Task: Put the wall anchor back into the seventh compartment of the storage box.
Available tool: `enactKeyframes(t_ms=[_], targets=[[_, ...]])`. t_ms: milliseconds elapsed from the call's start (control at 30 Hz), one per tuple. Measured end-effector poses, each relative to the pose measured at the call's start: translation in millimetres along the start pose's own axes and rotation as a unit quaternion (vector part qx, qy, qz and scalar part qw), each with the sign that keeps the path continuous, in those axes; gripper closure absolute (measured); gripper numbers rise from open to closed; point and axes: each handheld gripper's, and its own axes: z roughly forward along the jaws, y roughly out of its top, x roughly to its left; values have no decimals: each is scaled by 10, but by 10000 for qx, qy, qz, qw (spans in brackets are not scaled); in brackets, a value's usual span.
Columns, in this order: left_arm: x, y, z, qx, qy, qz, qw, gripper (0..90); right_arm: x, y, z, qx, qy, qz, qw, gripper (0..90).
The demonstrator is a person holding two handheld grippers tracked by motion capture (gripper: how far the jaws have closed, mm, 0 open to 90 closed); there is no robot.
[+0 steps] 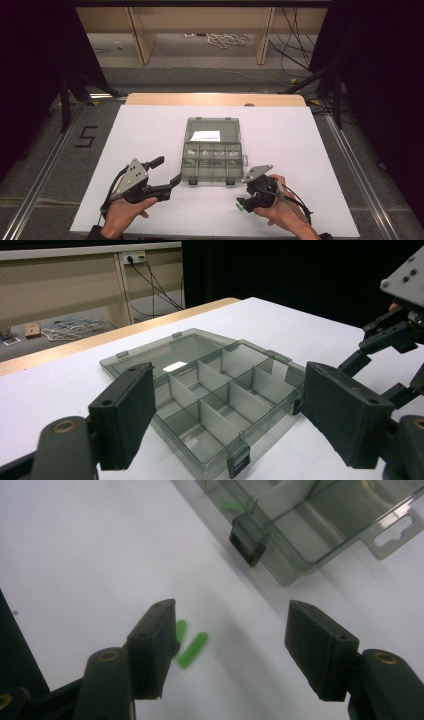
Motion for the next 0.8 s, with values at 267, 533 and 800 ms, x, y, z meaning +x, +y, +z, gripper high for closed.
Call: enactKeyframes(t_ms=[267, 533, 800], targets=[[-5, -1, 3, 17, 5, -3, 10000, 212, -36, -47, 101, 260, 68, 59, 9996, 422], [-2, -2, -1, 5, 14, 3, 10000, 213, -28, -36, 158, 385, 129, -2, 9992, 445], [-2, -1, -3, 2, 10, 23, 10000, 213, -46, -32, 212, 517, 247, 171, 9982, 499]])
